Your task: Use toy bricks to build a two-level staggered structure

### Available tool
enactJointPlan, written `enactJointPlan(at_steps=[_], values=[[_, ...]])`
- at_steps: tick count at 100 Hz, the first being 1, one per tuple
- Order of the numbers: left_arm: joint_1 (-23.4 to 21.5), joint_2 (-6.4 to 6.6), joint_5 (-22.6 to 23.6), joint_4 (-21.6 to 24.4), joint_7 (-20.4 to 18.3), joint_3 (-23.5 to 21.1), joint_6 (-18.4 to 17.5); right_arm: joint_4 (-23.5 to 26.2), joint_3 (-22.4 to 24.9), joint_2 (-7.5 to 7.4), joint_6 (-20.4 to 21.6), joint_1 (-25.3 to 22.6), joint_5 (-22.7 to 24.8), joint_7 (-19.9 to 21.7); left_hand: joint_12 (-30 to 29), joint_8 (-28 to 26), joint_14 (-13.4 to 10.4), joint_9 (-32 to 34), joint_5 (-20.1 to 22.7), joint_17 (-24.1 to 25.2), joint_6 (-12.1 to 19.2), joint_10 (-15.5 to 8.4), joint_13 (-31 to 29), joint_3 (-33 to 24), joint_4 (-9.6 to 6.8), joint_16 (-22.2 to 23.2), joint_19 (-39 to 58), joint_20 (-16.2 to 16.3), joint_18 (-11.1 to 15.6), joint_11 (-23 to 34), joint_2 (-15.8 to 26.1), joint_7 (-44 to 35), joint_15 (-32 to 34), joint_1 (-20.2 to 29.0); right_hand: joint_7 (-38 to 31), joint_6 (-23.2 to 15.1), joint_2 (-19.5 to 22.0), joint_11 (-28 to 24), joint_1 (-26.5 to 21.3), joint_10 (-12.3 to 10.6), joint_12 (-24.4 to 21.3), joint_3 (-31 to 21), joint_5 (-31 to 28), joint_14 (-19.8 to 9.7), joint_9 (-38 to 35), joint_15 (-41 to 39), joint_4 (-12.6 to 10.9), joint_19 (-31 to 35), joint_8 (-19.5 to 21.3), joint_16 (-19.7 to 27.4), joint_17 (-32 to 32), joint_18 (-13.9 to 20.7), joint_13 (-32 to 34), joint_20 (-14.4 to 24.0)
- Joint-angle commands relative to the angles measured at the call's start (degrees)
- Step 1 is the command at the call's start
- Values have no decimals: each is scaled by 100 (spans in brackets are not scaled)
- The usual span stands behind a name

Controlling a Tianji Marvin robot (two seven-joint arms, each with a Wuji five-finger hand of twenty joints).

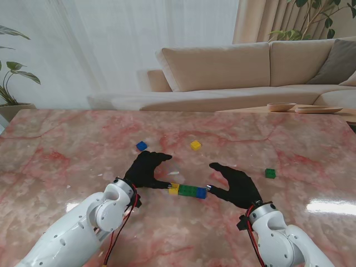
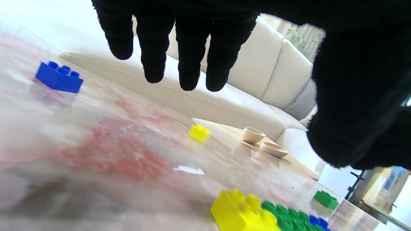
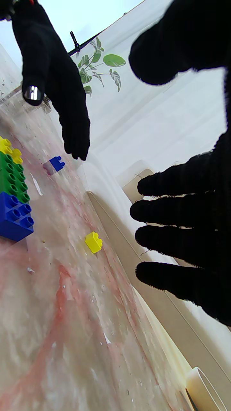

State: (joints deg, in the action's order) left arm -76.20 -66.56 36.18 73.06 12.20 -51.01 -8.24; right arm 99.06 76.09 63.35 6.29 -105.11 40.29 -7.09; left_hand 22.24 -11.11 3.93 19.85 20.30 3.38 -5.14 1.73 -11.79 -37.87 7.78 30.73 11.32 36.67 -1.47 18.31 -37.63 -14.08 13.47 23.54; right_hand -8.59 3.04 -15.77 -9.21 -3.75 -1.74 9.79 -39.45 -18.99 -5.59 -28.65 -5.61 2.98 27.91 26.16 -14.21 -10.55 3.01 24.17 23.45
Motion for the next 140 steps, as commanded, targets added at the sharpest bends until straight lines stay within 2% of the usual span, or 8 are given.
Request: enactJointPlan(at_steps=[1,25,57,82,98,112,126,140], values=[[-3,85,25,176,-131,-88,106,-30,-19,3,-18,-4,-2,85,-73,85,-20,-229,-277,35,-83,-3,104,218,-21,-28,42,67,196,-56,189,138,-160,-203,-48,-138,-60,-19,-23,-91,77,-43,-76,-13,22,-5,-88,53,-78,33,27,102,9,-106],[154,232,189,345,-684,-594,223,-84,-82,0,-40,84,-14,109,-190,144,-106,-343,-236,27,-12,-85,165,419,-96,-193,-3,26,239,-167,309,222,-336,-65,-47,-138,-61,-19,-26,-95,77,-39,-83,-14,21,-4,-91,53,-73,33,25,103,6,-109],[938,387,334,-159,-1433,-727,160,-177,-136,-7,-48,201,-54,169,-369,147,-188,-566,-329,2,50,-180,174,370,-125,-336,1,3,287,-248,365,230,-381,-13,-43,-141,-60,-20,-27,-97,78,-39,-81,-15,21,-4,-92,54,-70,33,27,103,8,-110],[1628,460,314,-742,-1911,-509,97,-199,-138,-13,-52,241,-91,228,-471,153,-158,-733,-454,-12,132,-208,200,124,-142,-361,54,4,246,-221,337,242,-316,90,-43,-150,-59,-20,-29,-92,78,-39,-84,-15,26,-6,-92,58,-66,32,24,103,9,-110],[1984,409,121,-1178,-1980,-182,404,-191,-126,-16,-64,238,-112,262,-411,112,-32,-638,-274,15,-114,6,296,-22,-74,-289,147,30,168,-69,275,132,-230,-54,-41,-143,-57,-20,-35,-88,78,-41,-84,-17,25,-5,-92,63,-65,32,18,98,8,-108],[2238,316,-67,-1552,-1898,176,722,-187,-119,-17,-77,237,-122,277,-130,-17,224,-234,240,41,-375,387,174,0,-38,-10,370,165,36,86,280,-115,10,-182,-41,-141,-58,-21,-30,-93,78,-39,-85,-15,20,-8,-92,67,-63,31,19,92,13,-105],[2474,216,-294,-1888,-1870,535,983,-185,-105,-19,-77,235,-119,291,119,-230,287,-49,337,85,-375,448,156,245,-52,155,366,208,-10,112,372,-461,73,-206,-40,-145,-56,-24,-31,-90,80,-40,-84,-15,16,-8,-92,71,-63,31,17,89,12,-103],[2695,119,-469,-2156,-1903,894,1255,-181,-89,-18,-87,222,-118,287,260,-435,296,32,359,107,-252,382,155,587,-93,213,220,284,-35,136,541,-780,57,-212,-40,-146,-55,-25,-31,-95,81,-40,-86,9,14,-9,-91,79,-61,29,13,85,13,-97]])
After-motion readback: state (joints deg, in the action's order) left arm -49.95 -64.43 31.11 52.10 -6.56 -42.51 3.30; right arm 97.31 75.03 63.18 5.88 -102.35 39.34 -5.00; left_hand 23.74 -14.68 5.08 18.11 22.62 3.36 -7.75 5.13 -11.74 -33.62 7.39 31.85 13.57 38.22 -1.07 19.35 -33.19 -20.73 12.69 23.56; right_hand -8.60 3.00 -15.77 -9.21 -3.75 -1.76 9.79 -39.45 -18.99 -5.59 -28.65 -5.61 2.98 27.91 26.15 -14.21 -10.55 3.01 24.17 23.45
